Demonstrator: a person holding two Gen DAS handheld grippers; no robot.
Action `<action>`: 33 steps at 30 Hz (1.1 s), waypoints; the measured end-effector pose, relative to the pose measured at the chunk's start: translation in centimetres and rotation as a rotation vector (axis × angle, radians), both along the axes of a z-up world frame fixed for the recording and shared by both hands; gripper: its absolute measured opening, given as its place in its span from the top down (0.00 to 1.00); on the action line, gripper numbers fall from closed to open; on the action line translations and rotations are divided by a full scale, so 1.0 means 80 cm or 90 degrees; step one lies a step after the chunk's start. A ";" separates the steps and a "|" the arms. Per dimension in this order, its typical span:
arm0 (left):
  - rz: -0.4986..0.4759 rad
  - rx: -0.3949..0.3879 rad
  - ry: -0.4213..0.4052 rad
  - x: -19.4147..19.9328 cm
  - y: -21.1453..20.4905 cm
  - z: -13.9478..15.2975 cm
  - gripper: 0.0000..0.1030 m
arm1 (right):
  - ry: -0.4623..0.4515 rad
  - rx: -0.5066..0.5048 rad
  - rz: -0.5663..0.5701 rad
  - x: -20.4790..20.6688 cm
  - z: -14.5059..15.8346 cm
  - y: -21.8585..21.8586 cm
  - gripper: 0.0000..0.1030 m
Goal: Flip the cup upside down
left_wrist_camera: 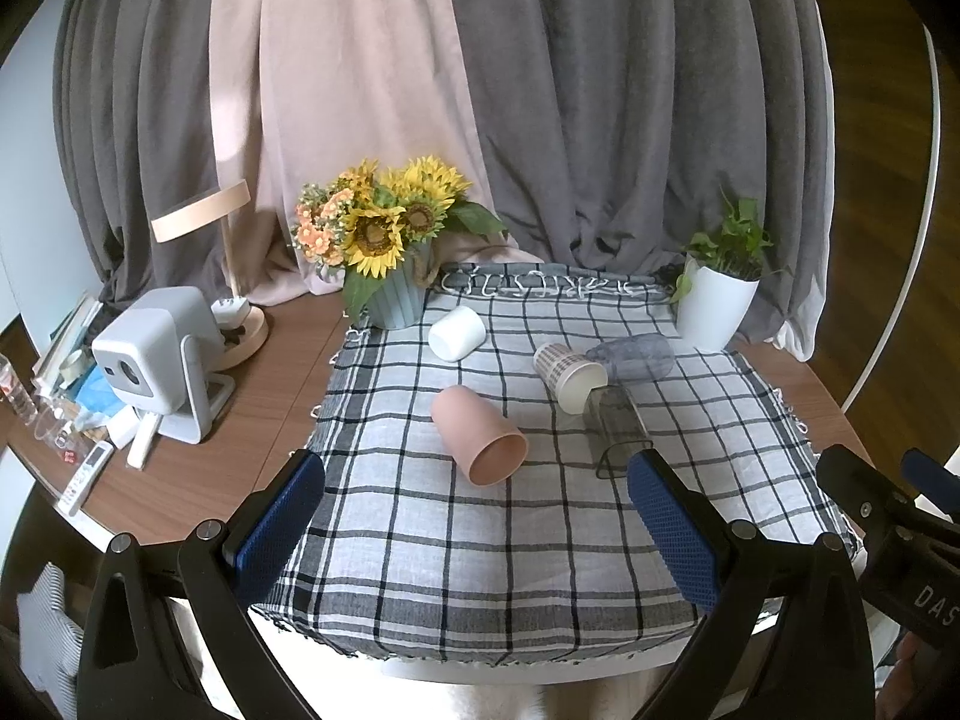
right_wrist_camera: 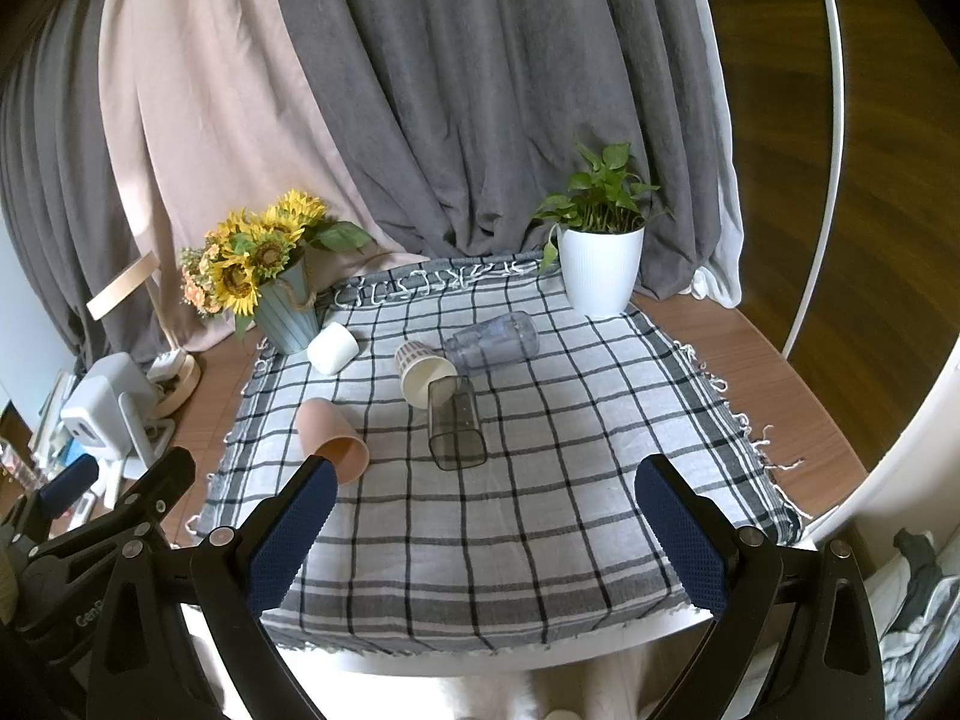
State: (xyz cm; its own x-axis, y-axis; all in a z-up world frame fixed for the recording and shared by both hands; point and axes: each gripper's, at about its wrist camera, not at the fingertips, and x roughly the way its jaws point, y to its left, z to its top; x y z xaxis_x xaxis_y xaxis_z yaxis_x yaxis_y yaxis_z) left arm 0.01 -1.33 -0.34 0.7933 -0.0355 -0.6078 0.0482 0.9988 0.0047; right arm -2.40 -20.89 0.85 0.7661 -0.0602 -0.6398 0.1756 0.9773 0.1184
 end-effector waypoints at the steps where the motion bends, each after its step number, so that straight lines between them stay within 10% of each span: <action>1: -0.001 -0.001 0.000 0.000 0.002 0.000 0.00 | 0.000 -0.001 0.000 0.000 0.000 0.000 0.03; 33: -0.008 -0.021 0.016 0.012 0.021 -0.001 0.00 | 0.003 -0.003 -0.001 0.001 -0.002 0.016 0.03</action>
